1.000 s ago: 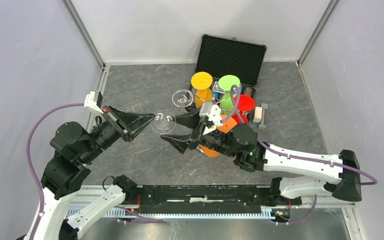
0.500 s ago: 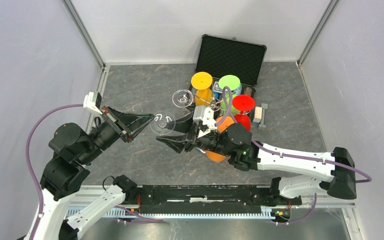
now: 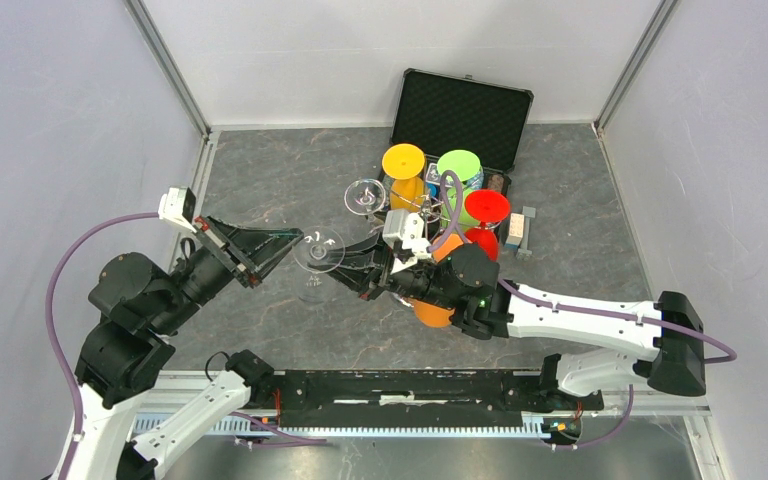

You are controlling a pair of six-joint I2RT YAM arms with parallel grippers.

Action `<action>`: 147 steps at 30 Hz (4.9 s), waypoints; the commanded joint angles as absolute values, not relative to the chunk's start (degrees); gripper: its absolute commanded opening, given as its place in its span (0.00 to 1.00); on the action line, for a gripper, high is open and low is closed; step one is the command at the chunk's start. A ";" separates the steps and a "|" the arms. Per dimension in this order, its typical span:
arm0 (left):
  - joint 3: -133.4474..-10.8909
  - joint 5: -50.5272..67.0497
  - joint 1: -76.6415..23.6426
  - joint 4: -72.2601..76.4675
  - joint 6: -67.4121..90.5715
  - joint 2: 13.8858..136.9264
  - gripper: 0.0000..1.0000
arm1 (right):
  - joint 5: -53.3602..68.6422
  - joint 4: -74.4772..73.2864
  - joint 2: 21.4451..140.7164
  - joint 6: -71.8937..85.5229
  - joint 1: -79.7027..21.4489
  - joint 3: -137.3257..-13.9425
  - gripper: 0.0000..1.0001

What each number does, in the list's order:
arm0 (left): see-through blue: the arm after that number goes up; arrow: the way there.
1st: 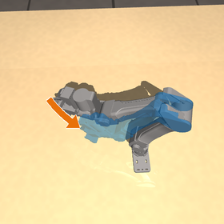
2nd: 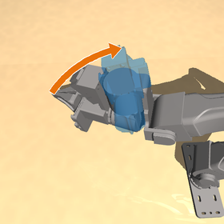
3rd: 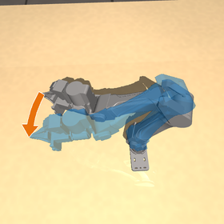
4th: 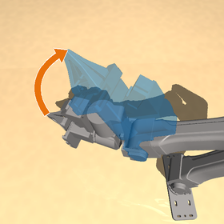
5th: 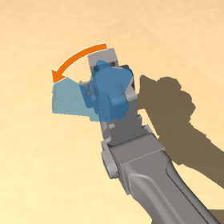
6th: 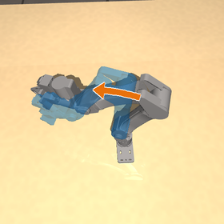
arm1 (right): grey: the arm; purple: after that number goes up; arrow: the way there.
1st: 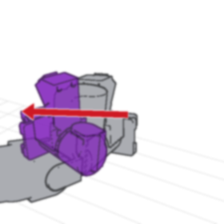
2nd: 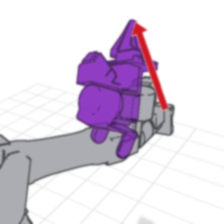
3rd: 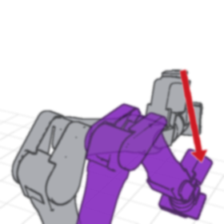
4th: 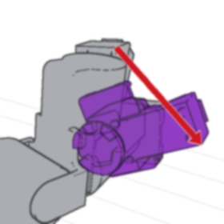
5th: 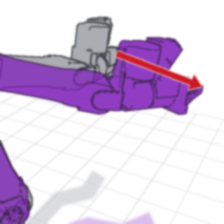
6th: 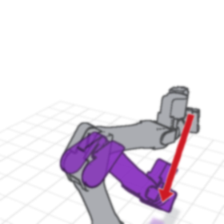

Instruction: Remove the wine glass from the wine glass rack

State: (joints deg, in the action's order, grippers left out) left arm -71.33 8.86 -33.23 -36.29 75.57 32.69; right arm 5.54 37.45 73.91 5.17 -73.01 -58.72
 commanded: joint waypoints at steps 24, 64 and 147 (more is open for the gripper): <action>-70.28 3.64 -33.49 -32.28 62.35 26.67 1.00 | -19.00 46.34 62.21 16.66 -73.30 -59.74 0.00; -59.58 25.20 -33.49 -5.16 72.24 33.32 0.78 | -26.53 69.98 67.13 22.01 -73.18 -57.62 0.00; -81.10 -32.08 -33.32 -42.06 23.90 54.99 0.02 | -16.97 15.03 63.32 -4.17 -67.28 -71.90 0.85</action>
